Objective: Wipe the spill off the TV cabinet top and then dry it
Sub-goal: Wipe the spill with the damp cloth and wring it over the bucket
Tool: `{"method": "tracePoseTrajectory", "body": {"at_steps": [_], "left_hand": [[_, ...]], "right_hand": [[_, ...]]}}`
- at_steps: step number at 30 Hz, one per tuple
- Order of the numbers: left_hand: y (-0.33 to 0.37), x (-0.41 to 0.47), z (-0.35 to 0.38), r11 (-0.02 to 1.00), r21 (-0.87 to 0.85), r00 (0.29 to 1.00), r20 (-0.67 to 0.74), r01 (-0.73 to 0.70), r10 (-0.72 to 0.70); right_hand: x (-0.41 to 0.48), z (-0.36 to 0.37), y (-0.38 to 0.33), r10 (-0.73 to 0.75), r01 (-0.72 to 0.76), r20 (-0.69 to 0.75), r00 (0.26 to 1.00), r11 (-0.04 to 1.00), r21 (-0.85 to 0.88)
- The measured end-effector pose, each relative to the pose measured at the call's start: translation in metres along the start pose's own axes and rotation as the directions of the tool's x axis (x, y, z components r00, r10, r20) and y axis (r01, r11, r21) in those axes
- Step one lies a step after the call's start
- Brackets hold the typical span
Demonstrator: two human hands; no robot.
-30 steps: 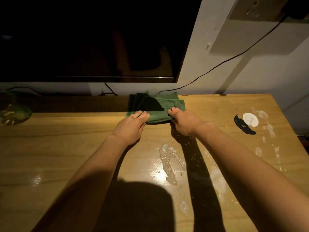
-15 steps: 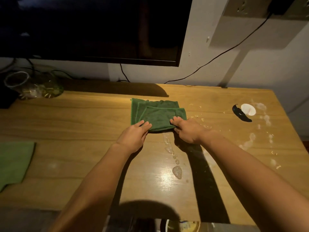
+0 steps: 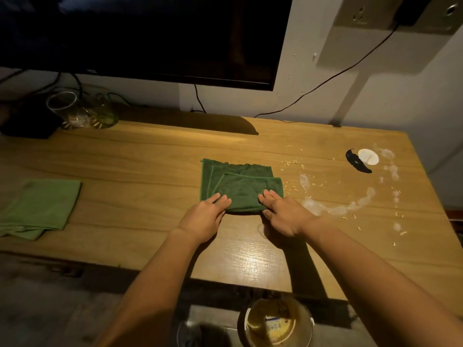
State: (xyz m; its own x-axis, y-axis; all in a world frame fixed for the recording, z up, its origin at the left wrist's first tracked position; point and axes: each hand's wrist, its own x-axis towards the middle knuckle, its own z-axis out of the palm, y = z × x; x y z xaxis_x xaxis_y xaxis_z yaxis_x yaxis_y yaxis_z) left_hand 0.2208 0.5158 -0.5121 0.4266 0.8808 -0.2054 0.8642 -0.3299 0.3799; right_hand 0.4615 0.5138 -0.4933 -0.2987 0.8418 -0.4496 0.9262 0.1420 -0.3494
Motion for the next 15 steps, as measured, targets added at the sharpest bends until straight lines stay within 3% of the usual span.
{"method": "tracePoseTrajectory", "body": {"at_steps": [15], "left_hand": [[0.021, -0.060, 0.029, 1.000, -0.025, 1.000, -0.002, 0.008, -0.008]], "right_hand": [[-0.062, 0.046, -0.012, 0.041, -0.038, -0.043, 0.998, 0.997, 0.062]]}}
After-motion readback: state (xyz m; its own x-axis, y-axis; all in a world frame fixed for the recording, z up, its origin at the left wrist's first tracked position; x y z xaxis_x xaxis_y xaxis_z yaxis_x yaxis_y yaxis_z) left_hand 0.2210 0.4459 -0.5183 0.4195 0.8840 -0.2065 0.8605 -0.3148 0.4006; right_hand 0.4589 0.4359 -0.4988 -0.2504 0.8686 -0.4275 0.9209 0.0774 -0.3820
